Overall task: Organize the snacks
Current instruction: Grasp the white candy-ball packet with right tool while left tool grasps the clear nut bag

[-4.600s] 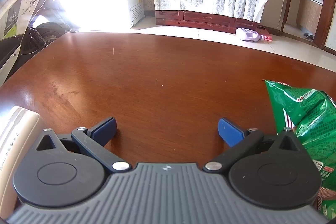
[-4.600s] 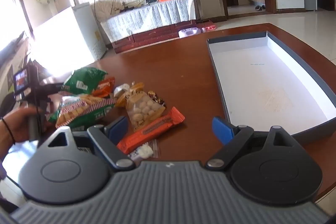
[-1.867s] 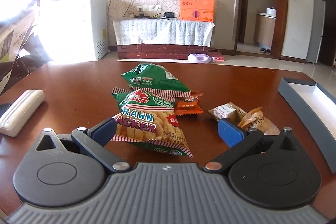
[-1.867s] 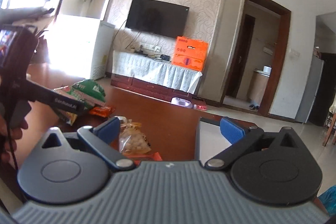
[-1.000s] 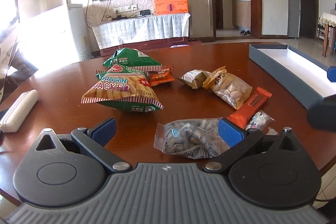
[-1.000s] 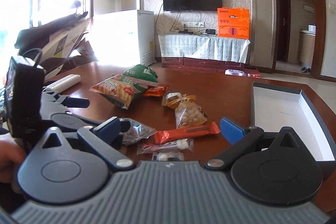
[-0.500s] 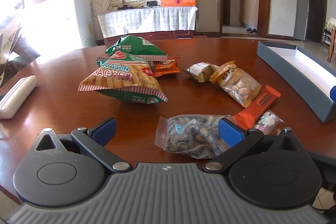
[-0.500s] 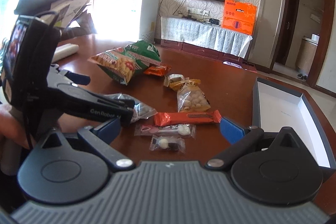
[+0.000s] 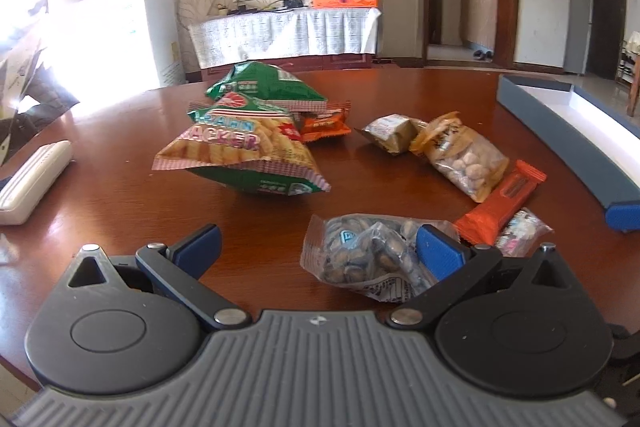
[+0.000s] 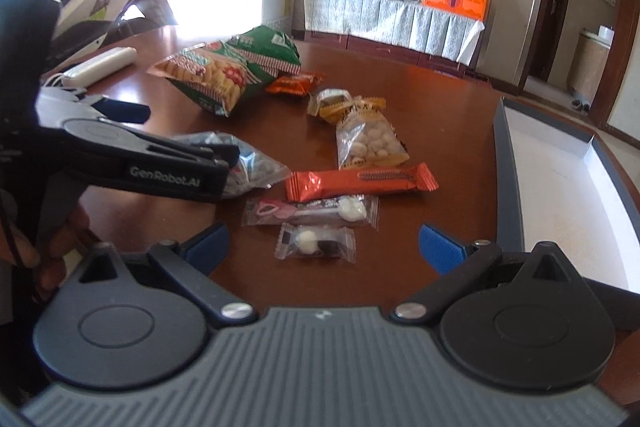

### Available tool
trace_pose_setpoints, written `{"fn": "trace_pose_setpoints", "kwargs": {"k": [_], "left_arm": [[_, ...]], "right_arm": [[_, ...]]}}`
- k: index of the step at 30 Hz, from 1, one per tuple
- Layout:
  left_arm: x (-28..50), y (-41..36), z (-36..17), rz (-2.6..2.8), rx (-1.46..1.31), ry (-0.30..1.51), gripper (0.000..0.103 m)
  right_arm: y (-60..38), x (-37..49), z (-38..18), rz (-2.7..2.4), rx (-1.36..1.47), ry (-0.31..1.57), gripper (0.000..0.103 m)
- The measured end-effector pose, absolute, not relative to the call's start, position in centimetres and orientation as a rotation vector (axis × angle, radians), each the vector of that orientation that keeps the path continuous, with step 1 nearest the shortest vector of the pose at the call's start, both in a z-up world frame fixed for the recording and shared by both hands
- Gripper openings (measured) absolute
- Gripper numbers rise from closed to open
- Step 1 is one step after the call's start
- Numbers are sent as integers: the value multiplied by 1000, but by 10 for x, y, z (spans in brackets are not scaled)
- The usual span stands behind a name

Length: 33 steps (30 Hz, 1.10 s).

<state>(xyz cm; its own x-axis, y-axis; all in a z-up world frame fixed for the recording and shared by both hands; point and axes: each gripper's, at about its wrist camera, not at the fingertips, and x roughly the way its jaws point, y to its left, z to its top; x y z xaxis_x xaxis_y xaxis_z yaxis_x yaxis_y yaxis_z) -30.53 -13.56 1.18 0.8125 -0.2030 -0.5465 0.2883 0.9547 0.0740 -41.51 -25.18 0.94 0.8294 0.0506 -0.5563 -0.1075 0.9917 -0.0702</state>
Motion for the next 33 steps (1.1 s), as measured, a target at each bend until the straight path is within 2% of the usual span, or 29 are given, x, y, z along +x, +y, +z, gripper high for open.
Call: {"fn": "trace_pose_setpoints", "kwargs": {"k": [1,3,5,12,16,20,33], "left_arm": [[-305,-134,12,-261,146,569,103],[-304,-132,12,-262,137,579,103],[-303,-132,12,-265,134,580,103],[-301,-128,14,-288,90,602,103],[-301,-127,14,-296,80,608,103],[-302,-128,11,-308,83,618,103],[-292,-144,-2,-335,127,621,102]], "right_arm": [[-253,-413,8,83,-94,596,103],[-257,-408,5,93,-68,616,95],[-258,-404,2,99,-58,641,74],[-260,-399,0,119,-32,646,69],[-258,-399,3,141,-56,635,41],[-260,-399,4,129,-61,640,37],[-264,-402,7,123,-55,651,37]]}}
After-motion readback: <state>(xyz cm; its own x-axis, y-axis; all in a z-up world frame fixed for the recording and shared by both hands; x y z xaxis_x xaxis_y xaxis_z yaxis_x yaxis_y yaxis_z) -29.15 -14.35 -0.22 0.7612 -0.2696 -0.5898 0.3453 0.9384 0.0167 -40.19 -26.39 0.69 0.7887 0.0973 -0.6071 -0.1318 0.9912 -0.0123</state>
